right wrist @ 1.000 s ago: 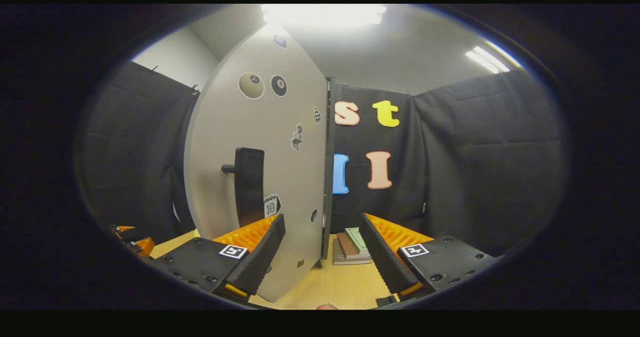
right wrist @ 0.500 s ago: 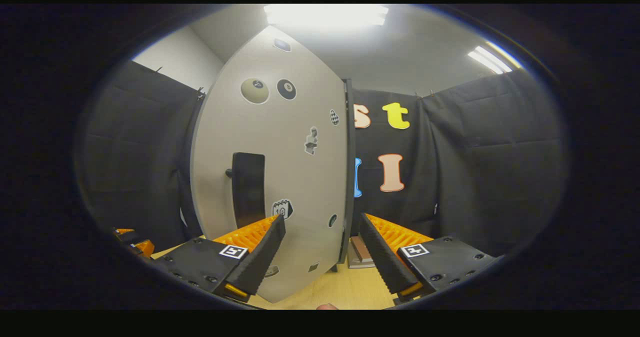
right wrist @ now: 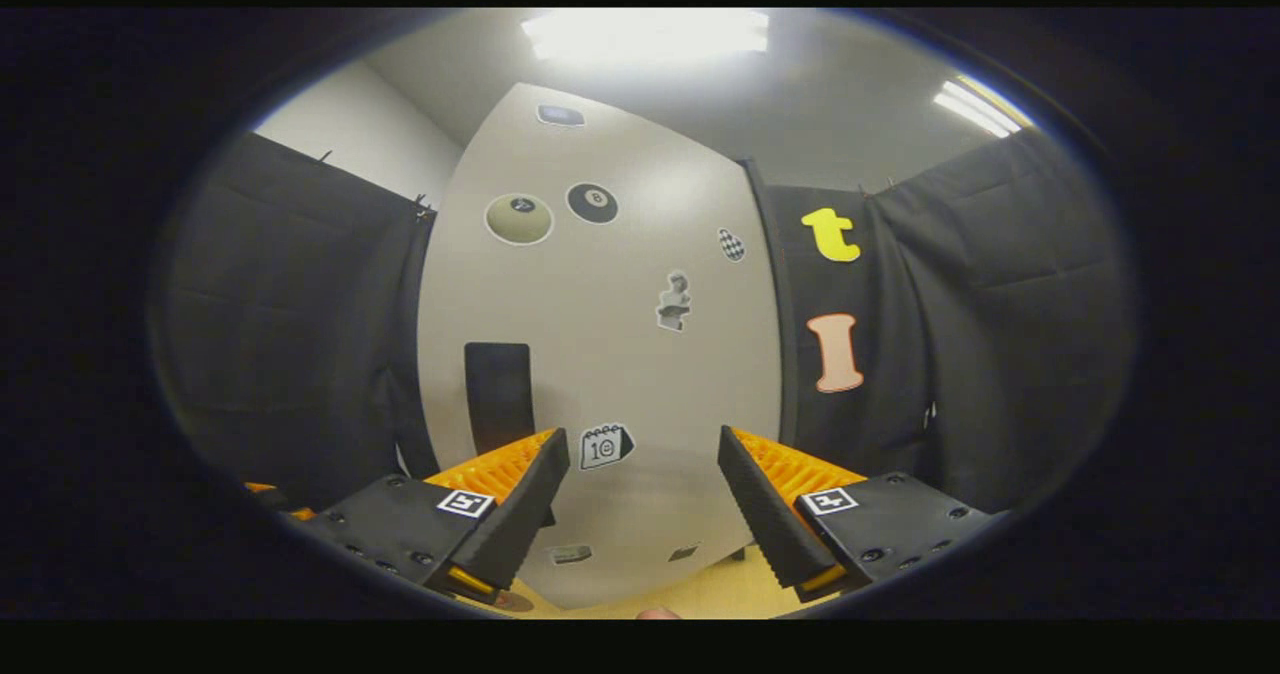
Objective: Open the cabinet door with the right hand, grasp the bottle in the cabinet with the left hand and place it on the coaster, then close the cabinet door with the right hand.
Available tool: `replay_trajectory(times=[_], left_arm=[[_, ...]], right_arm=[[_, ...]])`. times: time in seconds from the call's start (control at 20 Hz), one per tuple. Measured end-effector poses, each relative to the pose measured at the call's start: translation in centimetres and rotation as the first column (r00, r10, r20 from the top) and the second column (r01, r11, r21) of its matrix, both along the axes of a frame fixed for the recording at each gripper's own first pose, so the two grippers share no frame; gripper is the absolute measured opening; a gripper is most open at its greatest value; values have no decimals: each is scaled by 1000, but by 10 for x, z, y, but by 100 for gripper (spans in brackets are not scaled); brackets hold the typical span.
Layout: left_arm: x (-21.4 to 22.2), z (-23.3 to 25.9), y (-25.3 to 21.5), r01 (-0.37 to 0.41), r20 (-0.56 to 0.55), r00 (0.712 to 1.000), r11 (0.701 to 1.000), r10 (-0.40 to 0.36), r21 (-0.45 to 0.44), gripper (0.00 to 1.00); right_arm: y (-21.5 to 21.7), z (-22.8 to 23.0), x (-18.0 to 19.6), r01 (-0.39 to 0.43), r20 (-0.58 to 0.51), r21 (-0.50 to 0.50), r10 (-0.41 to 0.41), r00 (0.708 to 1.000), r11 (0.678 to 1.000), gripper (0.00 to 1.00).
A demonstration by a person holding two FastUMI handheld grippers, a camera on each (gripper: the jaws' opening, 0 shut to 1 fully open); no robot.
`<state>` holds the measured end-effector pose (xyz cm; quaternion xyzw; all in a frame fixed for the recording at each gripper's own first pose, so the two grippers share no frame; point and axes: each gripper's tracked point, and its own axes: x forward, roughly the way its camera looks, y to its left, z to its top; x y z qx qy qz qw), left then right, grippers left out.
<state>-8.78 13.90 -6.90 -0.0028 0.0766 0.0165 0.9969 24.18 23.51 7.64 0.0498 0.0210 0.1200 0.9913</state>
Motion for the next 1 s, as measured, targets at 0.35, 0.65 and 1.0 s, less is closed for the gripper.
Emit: replay_trajectory(times=[0.35,0.65,1.0], left_arm=[[2,-2,20,-19,-6,1000,1000,19,11,79],[15,12,7,13,4,1000,1000,-13,8,80],[29,49,-68,90,30,995,995,-91,37,79]], right_arm=[[43,-14,30,-16,-11,-40,15,1000,999,96],[26,-9,16,-7,-7,-9,7,1000,1000,98],[-50,-21,-22,-20,-45,-4,20,999,1000,95]])
